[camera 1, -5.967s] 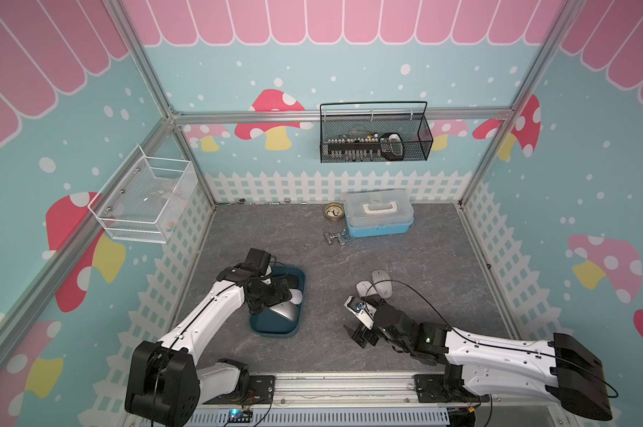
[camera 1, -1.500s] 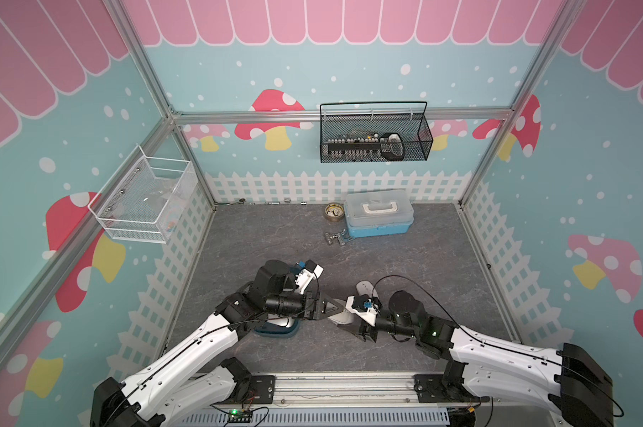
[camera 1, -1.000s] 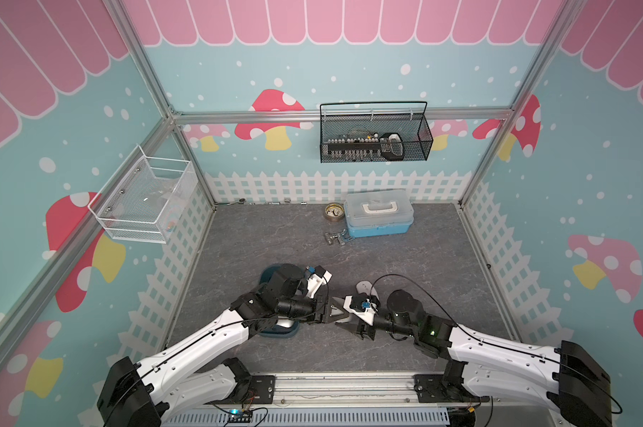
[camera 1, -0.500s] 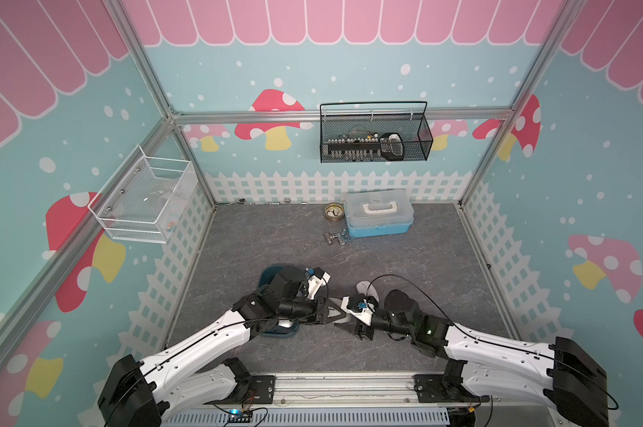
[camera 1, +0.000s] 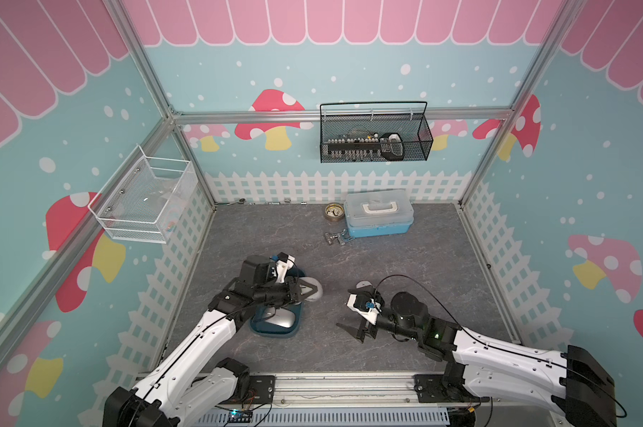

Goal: Put the mouse in the storage box
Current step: Place the mouse in the storage box.

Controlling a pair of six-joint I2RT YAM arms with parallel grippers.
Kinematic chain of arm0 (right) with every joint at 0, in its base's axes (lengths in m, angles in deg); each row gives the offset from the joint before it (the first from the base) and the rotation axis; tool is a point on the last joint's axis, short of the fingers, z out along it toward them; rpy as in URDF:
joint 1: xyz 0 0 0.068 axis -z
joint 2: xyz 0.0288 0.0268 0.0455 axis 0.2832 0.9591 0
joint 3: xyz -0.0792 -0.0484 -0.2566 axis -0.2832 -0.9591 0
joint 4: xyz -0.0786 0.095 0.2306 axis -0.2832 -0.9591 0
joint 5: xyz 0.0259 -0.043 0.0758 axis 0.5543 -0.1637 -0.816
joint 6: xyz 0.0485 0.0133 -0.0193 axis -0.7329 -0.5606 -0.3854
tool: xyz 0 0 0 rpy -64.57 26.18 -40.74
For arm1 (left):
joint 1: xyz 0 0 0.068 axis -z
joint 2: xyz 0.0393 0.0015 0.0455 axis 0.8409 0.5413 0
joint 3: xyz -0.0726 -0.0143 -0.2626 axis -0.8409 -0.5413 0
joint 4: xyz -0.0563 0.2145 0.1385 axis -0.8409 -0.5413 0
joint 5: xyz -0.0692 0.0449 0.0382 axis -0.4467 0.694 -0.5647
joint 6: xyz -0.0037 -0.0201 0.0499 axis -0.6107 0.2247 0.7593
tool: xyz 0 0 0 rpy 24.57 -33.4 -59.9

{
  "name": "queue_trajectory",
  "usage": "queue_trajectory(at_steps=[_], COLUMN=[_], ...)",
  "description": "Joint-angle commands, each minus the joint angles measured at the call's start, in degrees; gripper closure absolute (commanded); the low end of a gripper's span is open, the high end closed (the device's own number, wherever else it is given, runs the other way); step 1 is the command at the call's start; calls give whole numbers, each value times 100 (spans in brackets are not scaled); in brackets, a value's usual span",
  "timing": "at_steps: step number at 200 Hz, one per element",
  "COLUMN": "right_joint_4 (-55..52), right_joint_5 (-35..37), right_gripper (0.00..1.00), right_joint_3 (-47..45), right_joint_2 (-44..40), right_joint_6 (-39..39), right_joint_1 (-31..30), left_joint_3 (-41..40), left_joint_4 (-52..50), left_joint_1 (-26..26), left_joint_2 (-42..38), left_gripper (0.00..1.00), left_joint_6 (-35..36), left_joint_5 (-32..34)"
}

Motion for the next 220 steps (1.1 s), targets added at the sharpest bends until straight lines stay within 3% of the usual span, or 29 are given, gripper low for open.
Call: queue_trajectory(at_steps=[1,20,39,96,158,220], right_joint_4=[60,77,85,170,90,8], right_joint_5=[120,117,280,616,461,446], right_gripper=[1,1,1,2,2,2], right_joint_3=[-72,-74,-85,-190,-176,-134], right_joint_2=[41,132,164,146,226,278], right_joint_6=[-146,-199,-290,-483,-521,-537], right_joint_1=[-23,-30,-28,-29,-24,-24], left_joint_3=[240,270,345,311,217,113], left_joint_4=[-686,-784,-764,-249,290,477], left_joint_1=[-809,-1464,-1729,-1738,-1730,-1695], left_joint_2=[-8,177,440,1363,2100,2463], left_gripper=[74,75,75,75,74,72], left_joint_6=[851,1089,1185,1251,1326,1323], left_joint_5=[-489,-684,-526,-471,-589,-406])
